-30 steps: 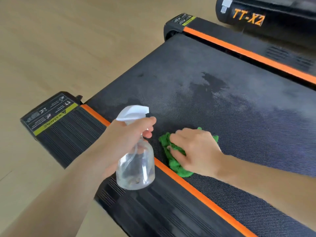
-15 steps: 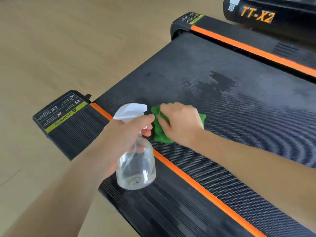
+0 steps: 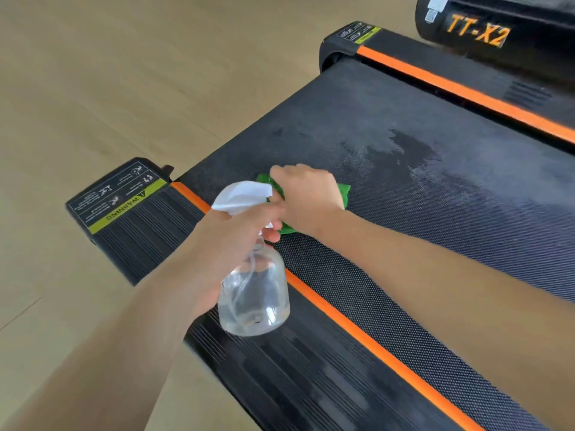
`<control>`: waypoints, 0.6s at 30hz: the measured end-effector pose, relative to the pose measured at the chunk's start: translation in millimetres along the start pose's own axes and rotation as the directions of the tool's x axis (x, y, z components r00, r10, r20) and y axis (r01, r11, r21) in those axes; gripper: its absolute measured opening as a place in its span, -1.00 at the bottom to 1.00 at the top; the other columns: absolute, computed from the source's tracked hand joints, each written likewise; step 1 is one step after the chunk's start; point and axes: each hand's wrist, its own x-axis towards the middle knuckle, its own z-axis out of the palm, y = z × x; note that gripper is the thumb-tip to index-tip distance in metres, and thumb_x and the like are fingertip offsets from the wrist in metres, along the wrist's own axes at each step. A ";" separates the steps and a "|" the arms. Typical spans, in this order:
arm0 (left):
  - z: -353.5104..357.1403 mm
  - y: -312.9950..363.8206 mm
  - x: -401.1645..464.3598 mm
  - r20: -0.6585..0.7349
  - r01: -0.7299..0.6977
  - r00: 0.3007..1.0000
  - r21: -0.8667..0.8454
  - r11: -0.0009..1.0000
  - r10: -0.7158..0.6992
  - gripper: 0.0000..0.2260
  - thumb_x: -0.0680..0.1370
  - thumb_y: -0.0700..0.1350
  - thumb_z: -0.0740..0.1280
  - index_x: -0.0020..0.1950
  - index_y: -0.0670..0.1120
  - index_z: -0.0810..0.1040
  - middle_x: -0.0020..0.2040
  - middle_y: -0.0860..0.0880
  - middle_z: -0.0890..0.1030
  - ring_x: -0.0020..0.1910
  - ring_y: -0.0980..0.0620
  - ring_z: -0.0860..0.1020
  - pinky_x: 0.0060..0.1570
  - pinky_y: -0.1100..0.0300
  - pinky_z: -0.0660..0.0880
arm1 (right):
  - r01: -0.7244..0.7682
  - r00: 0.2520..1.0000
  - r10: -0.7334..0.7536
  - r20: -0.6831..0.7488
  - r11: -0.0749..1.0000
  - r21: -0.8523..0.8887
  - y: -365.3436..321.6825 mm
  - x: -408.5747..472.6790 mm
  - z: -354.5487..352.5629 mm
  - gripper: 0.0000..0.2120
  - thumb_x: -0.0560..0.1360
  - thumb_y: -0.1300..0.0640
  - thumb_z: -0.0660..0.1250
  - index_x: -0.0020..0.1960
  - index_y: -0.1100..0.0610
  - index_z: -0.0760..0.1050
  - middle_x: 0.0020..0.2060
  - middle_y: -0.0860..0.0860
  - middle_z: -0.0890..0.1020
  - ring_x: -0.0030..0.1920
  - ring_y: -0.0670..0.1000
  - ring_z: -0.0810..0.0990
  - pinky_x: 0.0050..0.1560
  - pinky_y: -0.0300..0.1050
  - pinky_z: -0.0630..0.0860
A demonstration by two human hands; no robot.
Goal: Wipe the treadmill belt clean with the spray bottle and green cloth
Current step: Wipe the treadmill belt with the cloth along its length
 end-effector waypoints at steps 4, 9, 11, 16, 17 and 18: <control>-10.5 1.5 -11.8 -0.012 -0.025 1.000 -0.034 0.999 0.024 -0.75 0.46 0.12 0.55 -0.17 -0.07 0.74 -0.22 -0.03 0.75 -0.29 0.03 0.64 -0.34 0.17 0.57 | 0.132 0.988 -0.126 -0.090 0.988 0.073 5.7 -77.9 -14.3 -0.81 0.54 -0.05 0.24 -0.14 0.06 0.42 -0.29 -0.05 0.51 -0.23 0.08 0.52 -0.33 -0.08 0.30; -15.0 4.7 -13.7 -0.026 -0.041 0.999 -0.072 0.997 0.039 -0.77 0.53 0.07 0.52 -0.13 -0.09 0.72 -0.13 -0.09 0.76 -0.20 0.02 0.67 -0.34 0.18 0.57 | 0.414 0.910 -0.412 -0.042 0.902 0.120 31.5 -124.5 -29.8 -0.80 0.60 0.00 0.26 -0.14 0.09 0.46 -0.29 -0.03 0.47 -0.27 0.06 0.45 -0.32 0.00 0.44; -14.1 3.0 -11.0 -0.026 -0.036 0.999 -0.073 0.997 0.034 -0.77 0.52 0.08 0.52 -0.15 -0.08 0.73 -0.17 -0.08 0.75 -0.20 0.00 0.66 -0.31 0.16 0.57 | 0.441 0.898 -0.438 -0.046 0.895 0.065 27.0 -100.8 -21.8 -0.78 0.60 0.00 0.23 -0.13 0.10 0.46 -0.28 0.00 0.49 -0.27 0.09 0.47 -0.32 0.00 0.42; -11.7 3.2 3.9 -0.064 0.023 0.998 -0.044 0.999 -0.026 -0.74 0.51 0.06 0.53 -0.32 -0.04 0.72 -0.31 -0.07 0.74 -0.45 0.11 0.64 -0.47 0.21 0.56 | 0.127 0.992 -0.126 0.008 0.991 -0.046 -9.3 -0.5 -2.9 -0.83 0.51 -0.03 0.11 -0.09 0.06 0.37 -0.26 -0.05 0.46 -0.13 0.12 0.55 -0.31 -0.07 0.26; -15.5 1.2 7.9 -0.049 0.031 0.998 -0.024 0.999 -0.032 -0.71 0.51 0.07 0.53 -0.35 -0.05 0.71 -0.35 -0.06 0.73 -0.50 0.14 0.63 -0.51 0.23 0.54 | 0.077 0.996 -0.075 0.053 0.996 -0.039 -15.8 12.0 -0.3 -0.86 0.51 0.00 0.13 -0.05 0.06 0.36 -0.21 -0.05 0.46 -0.07 0.11 0.54 -0.28 -0.06 0.26; -18.7 -0.8 11.6 -0.038 0.022 0.999 -0.004 1.000 -0.022 -0.71 0.51 0.07 0.53 -0.36 -0.04 0.69 -0.38 -0.04 0.72 -0.52 0.16 0.63 -0.55 0.25 0.52 | 0.038 0.997 -0.034 0.076 0.998 -0.040 -20.4 18.2 1.6 -0.86 0.51 0.03 0.17 0.00 0.07 0.37 -0.17 -0.04 0.48 -0.04 0.11 0.53 -0.26 -0.05 0.27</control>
